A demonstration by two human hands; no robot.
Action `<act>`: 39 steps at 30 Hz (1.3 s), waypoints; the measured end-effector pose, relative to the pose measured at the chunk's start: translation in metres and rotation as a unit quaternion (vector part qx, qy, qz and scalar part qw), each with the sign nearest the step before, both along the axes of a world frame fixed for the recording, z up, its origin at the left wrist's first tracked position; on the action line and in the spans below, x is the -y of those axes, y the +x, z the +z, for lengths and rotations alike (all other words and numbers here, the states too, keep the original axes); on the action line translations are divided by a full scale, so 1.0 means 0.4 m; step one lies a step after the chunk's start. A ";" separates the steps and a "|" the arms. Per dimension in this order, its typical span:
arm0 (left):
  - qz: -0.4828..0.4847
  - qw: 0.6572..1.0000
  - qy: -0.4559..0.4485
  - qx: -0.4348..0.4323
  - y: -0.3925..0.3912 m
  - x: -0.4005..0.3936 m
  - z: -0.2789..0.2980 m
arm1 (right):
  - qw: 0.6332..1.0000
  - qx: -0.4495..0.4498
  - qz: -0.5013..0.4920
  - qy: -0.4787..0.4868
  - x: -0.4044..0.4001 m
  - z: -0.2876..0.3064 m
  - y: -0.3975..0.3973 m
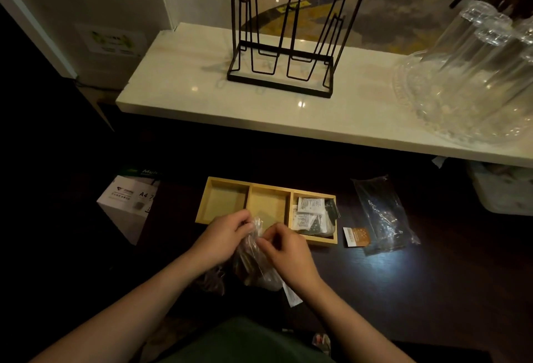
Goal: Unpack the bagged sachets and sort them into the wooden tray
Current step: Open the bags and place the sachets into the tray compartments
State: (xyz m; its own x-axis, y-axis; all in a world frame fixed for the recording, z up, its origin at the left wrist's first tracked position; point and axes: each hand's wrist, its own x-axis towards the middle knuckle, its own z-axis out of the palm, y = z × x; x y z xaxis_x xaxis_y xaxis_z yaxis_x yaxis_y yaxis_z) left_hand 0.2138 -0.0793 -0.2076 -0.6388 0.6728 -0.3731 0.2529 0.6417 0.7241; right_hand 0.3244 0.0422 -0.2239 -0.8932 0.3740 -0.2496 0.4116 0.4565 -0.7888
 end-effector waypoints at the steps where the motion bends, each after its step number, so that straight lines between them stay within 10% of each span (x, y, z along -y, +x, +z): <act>1: 0.004 1.000 0.004 -0.008 0.005 -0.003 0.006 | 0.999 0.013 -0.020 -0.036 0.003 0.002 -0.003; 11: 0.074 0.990 0.053 -0.103 0.038 -0.015 0.038 | 0.906 0.048 -0.080 -0.413 -0.043 0.060 -0.009; 14: 0.078 0.987 0.042 -0.137 0.041 -0.018 0.052 | 0.902 0.063 -0.107 -0.413 -0.040 0.048 -0.014; 23: 0.151 0.977 0.022 0.149 0.040 -0.038 0.016 | 0.891 0.050 -0.149 -0.426 -0.008 0.028 -0.041; 33: 0.074 0.995 -0.002 0.060 0.062 -0.047 0.014 | 0.857 0.051 -0.163 -0.486 -0.034 0.019 -0.032; 39: 0.067 0.996 0.000 0.055 0.074 -0.039 -0.001 | 0.960 0.020 -0.121 -0.251 -0.017 0.017 -0.026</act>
